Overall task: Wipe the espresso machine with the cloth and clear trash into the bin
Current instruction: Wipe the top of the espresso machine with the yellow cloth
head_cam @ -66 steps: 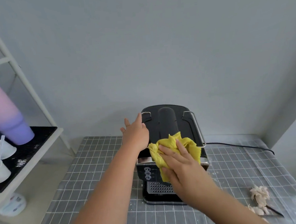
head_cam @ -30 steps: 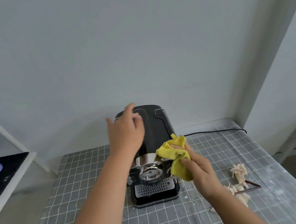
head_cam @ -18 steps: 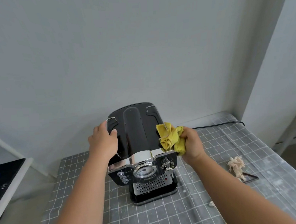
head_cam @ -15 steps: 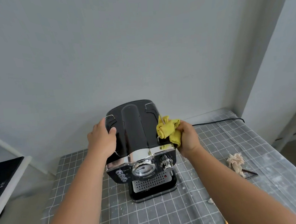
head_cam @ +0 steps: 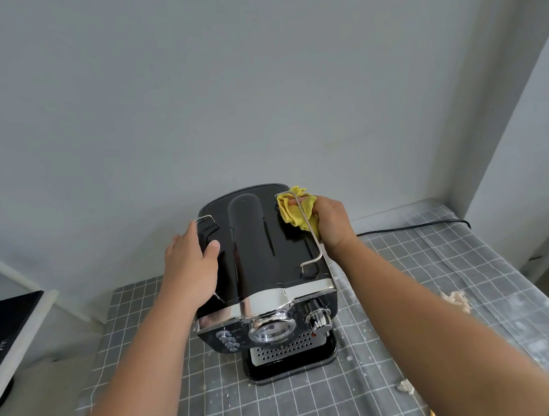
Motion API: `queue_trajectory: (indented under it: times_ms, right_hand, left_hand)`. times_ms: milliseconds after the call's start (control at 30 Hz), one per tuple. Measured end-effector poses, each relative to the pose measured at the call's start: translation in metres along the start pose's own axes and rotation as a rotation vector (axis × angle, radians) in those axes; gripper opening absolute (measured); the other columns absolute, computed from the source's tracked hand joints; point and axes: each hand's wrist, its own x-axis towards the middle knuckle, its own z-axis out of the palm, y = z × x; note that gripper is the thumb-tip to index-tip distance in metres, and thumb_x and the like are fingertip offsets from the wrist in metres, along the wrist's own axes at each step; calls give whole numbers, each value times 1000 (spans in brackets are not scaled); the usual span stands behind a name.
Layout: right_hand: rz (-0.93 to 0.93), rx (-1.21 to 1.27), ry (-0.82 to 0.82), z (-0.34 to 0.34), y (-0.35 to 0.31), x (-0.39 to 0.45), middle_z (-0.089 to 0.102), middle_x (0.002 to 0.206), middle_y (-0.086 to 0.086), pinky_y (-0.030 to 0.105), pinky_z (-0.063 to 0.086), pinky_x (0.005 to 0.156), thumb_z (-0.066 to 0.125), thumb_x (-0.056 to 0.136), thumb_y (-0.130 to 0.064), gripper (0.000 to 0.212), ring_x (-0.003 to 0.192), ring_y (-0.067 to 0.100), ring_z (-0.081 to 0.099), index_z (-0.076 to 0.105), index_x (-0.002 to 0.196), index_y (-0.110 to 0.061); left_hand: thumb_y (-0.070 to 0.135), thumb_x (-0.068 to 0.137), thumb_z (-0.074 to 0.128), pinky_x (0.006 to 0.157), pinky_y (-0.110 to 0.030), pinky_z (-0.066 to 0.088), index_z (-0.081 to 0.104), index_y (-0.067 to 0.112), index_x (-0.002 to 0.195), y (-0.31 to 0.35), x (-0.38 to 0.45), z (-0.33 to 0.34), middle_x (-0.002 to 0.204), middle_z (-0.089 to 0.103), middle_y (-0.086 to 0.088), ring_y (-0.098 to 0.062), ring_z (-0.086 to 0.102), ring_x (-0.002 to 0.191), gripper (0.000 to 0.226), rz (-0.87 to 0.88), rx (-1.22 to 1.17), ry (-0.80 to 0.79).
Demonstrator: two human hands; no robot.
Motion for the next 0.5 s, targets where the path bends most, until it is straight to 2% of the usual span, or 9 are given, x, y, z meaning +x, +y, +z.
queue_trajectory:
  times_ms: [67,133,200,267,333,433,500]
  right_hand:
    - [-12,24,10,1,4,0,49,62,3,21,37,51,60,87,-13,17,56,14,43,64,75,-1]
    - [5,54,43,3,7,2,48,63,3,21,38,50,59,87,-12,20,56,13,42,61,73,2]
    - [40,67,73,4,7,3,58,63,0,16,44,49,62,87,-16,21,55,9,51,69,80,3]
    - [60,48,85,4,4,0,56,52,-9,10,39,44,62,89,-18,20,44,1,48,67,73,-6]
    - [110,44,102,3,3,-4,52,52,-7,15,38,47,58,89,-18,23,48,7,45,60,67,-10]
    - [253,37,110,-3,9,-14,60,73,9,31,49,63,54,83,-20,18,66,22,55,66,81,-7]
    - [315,26,107,-9,12,-25,64,80,14,43,56,72,55,83,-22,20,73,26,60,66,84,-5]
  left_hand:
    - [33,98,42,110,-53,29,34,16,144,-2,2,1,142,44,-13,-35,30,137,49,5,-3,3]
    - [32,97,43,108,-54,31,36,15,142,-5,3,1,138,48,-14,-36,34,134,48,6,-13,6]
    - [32,97,43,108,-54,32,37,14,140,-6,4,2,138,47,-15,-37,34,134,47,-1,-18,5]
    - [33,97,43,107,-55,32,37,13,139,-7,3,3,139,46,-15,-37,34,134,46,-8,-31,6]
    - [33,98,42,108,-55,32,37,13,140,-8,3,4,141,45,-14,-36,33,135,47,-5,-31,15]
    - [29,99,41,110,-50,30,38,12,141,-4,0,3,140,47,-14,-35,35,134,46,-4,-47,46]
    - [24,100,40,103,-45,32,48,11,129,2,-3,1,125,55,-17,-36,43,118,33,-16,-40,110]
